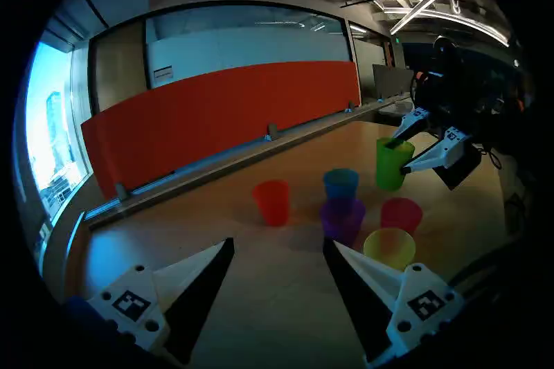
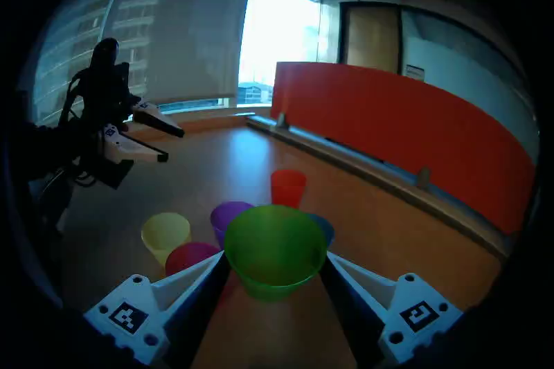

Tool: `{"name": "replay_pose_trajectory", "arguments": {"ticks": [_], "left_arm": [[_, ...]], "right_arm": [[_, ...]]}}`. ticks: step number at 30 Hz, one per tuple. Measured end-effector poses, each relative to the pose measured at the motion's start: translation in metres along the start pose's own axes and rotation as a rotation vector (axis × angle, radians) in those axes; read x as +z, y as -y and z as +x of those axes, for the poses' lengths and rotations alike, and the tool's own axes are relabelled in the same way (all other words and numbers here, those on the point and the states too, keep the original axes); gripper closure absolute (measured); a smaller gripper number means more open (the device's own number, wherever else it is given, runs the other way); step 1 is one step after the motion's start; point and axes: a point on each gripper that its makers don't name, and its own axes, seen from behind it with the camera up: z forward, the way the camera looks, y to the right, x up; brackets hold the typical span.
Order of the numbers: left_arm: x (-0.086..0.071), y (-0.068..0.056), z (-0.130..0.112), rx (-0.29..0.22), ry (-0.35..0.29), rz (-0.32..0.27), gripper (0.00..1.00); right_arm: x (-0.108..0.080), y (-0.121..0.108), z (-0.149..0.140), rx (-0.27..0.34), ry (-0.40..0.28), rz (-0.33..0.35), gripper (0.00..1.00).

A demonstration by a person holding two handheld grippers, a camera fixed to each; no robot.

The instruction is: Pour water

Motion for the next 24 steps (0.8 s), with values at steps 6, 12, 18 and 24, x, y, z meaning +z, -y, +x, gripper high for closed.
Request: {"name": "replay_pose_trajectory", "arguments": {"ticks": [6,12,18,24], "left_arm": [[-0.003,-0.003,0.008,-0.001,-0.015,-0.007,0.04],[-0.004,-0.009,0.015,0.002,-0.026,-0.016,0.04],[-0.005,-0.016,0.02,0.004,-0.037,-0.029,0.04],[-0.005,-0.021,0.026,0.002,-0.047,-0.042,0.04]], "right_arm": [[-0.016,0.006,0.019,-0.002,-0.06,-0.022,0.09],[-0.03,0.013,0.038,-0.001,-0.117,-0.041,0.09],[-0.042,0.019,0.056,0.021,-0.191,-0.055,0.09],[-0.052,0.021,0.068,0.031,-0.25,-0.082,0.1]]}}
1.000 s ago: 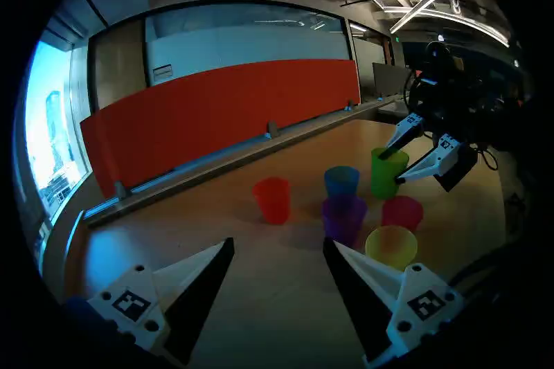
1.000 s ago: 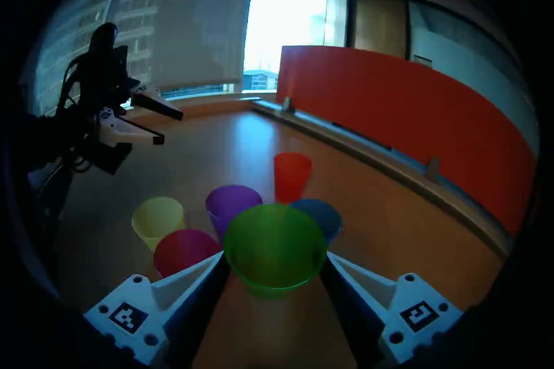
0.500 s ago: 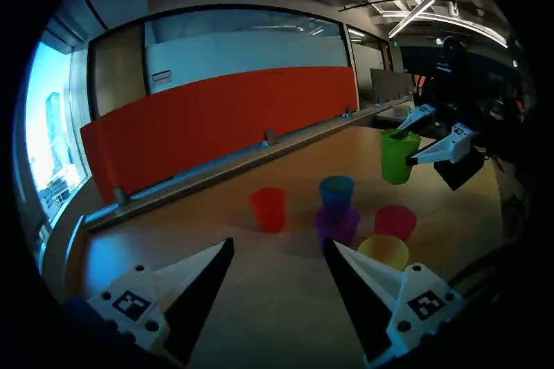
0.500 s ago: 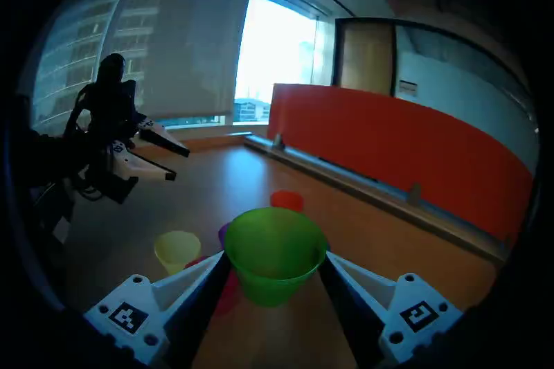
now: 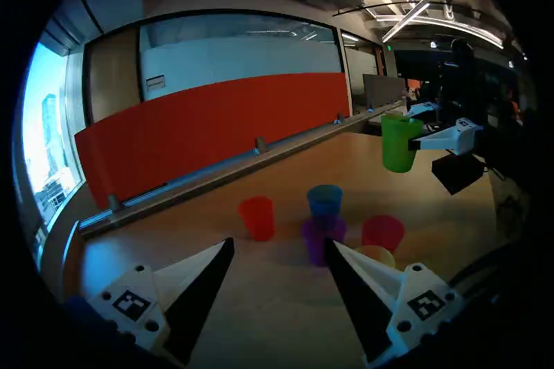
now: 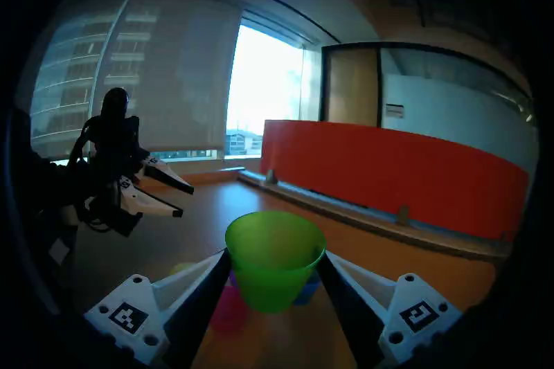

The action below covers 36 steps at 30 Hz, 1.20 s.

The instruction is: Pour water

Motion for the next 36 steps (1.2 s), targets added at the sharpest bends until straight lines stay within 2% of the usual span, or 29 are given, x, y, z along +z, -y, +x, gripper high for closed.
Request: {"name": "replay_pose_trajectory", "arguments": {"ticks": [11,17,23,32,36], "left_arm": [[0.001,-0.004,0.008,-0.022,-0.021,-0.022,0.04],[0.006,-0.009,0.011,-0.011,-0.017,-0.043,0.04],[0.014,-0.012,0.012,-0.002,-0.007,-0.068,0.05],[0.027,-0.011,0.013,-0.013,0.02,-0.102,0.04],[0.034,-0.013,0.014,-0.002,0.034,-0.117,0.04]], "right_arm": [[-0.007,0.003,0.022,0.011,-0.09,-0.021,0.09],[-0.012,-0.003,0.032,0.004,-0.127,-0.048,0.09],[-0.015,-0.007,0.034,-0.004,-0.151,-0.071,0.09],[-0.022,-0.015,0.037,0.032,-0.175,-0.073,0.09],[-0.023,-0.019,0.035,0.027,-0.174,-0.08,0.09]]}}
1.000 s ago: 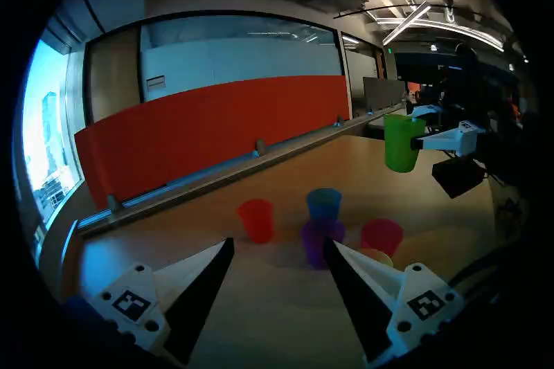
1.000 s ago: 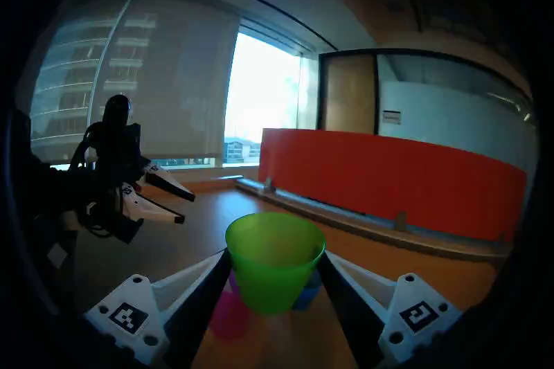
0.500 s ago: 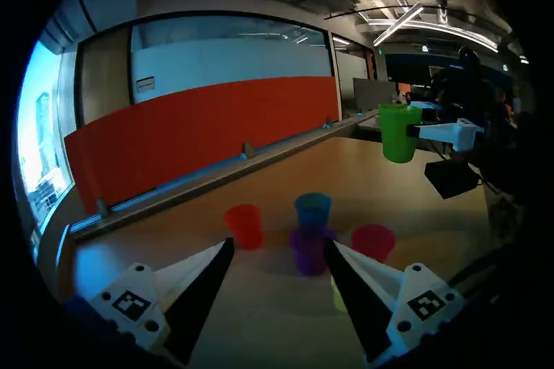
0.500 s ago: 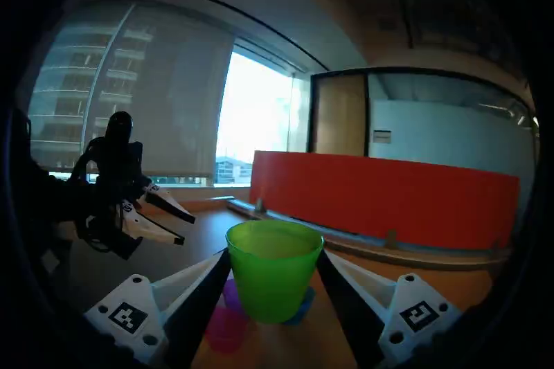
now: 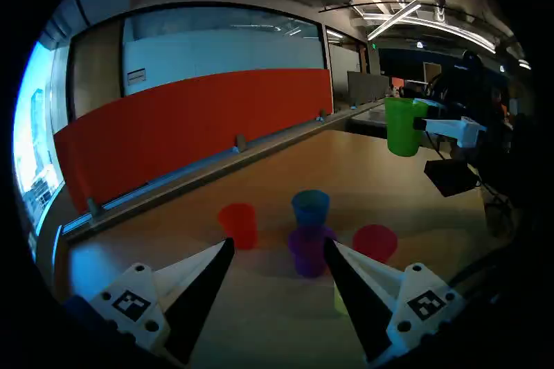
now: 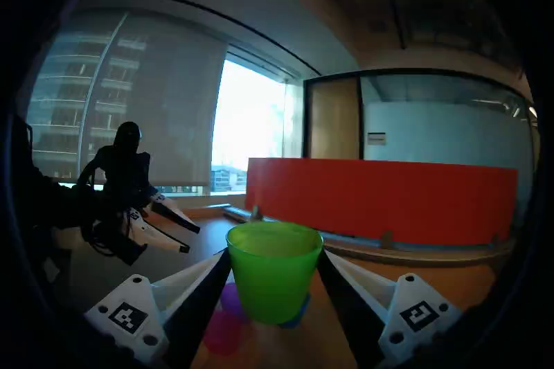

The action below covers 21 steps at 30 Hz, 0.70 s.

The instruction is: Pour water

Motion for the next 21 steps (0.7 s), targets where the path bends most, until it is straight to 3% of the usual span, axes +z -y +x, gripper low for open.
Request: {"name": "replay_pose_trajectory", "arguments": {"ticks": [21], "left_arm": [[0.063,-0.018,0.009,0.071,0.102,-0.144,0.04]], "right_arm": [[-0.012,-0.01,-0.005,-0.013,0.006,-0.004,0.09]]}}
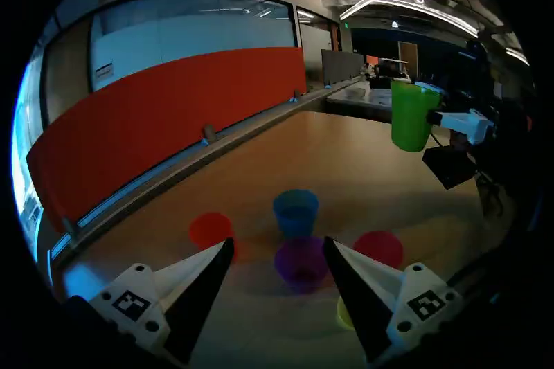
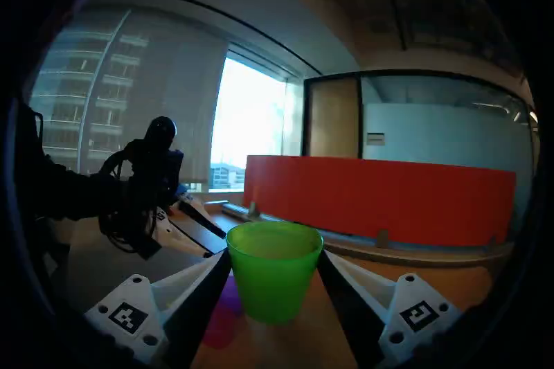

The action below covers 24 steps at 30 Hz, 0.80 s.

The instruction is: Pour water

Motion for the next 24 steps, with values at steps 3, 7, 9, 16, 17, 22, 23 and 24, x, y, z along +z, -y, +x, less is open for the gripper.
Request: {"name": "replay_pose_trajectory", "arguments": {"ticks": [3,7,9,16,17,22,23,24], "left_arm": [[0.011,-0.001,0.001,0.015,0.02,-0.02,0.04],[0.024,-0.004,0.003,0.037,0.046,-0.055,0.04],[0.031,-0.005,0.004,0.043,0.06,-0.069,0.04],[0.057,-0.007,0.002,0.06,0.113,-0.108,0.05],[0.061,-0.008,0.001,0.064,0.121,-0.114,0.04],[0.077,-0.01,-0.005,0.077,0.166,-0.15,0.04],[0.08,-0.011,-0.005,0.079,0.173,-0.156,0.04],[0.083,-0.011,-0.005,0.082,0.177,-0.161,0.04]], "right_arm": [[-0.001,-0.003,-0.003,0.003,0.001,0.001,0.09],[-0.001,-0.007,-0.008,0.005,0.004,-0.002,0.09],[-0.001,-0.009,-0.01,0.008,0.005,-0.003,0.09],[-0.003,-0.016,-0.018,0.021,0.015,-0.005,0.09],[-0.003,-0.018,-0.019,0.022,0.017,-0.006,0.09],[-0.004,-0.024,-0.024,0.025,0.022,-0.013,0.09],[-0.004,-0.025,-0.025,0.027,0.022,-0.013,0.09],[-0.004,-0.026,-0.025,0.029,0.023,-0.013,0.09]]}}
